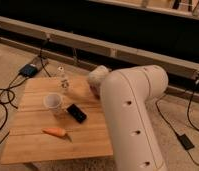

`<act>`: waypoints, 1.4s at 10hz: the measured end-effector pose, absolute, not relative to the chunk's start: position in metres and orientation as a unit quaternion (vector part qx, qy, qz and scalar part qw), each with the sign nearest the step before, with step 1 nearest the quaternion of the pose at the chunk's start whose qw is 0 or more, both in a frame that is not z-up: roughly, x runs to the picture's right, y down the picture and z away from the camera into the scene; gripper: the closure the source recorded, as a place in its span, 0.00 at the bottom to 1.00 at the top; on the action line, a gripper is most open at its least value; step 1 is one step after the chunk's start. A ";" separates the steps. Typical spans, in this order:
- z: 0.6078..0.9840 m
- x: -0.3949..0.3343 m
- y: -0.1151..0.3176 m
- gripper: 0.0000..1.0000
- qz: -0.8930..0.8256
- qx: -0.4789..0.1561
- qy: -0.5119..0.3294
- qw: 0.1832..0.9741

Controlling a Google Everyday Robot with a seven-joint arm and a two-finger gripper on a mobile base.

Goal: Wipe the white sponge on the table

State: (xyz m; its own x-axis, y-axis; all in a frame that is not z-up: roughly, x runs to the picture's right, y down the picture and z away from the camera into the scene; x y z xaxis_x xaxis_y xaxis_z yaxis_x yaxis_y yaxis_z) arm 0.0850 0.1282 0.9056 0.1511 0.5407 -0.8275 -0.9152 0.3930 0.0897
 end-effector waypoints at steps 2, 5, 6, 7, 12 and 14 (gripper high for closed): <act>0.910 0.060 0.124 1.00 0.501 -0.238 0.394 0.733; 0.914 0.021 0.125 1.00 0.499 -0.263 0.362 0.742; 0.913 0.013 0.127 1.00 0.499 -0.270 0.356 0.743; 0.911 0.002 0.130 1.00 0.500 -0.281 0.347 0.742; 0.879 -0.027 0.157 1.00 0.503 -0.326 0.324 0.732; 0.865 -0.020 0.165 1.00 0.507 -0.330 0.329 0.725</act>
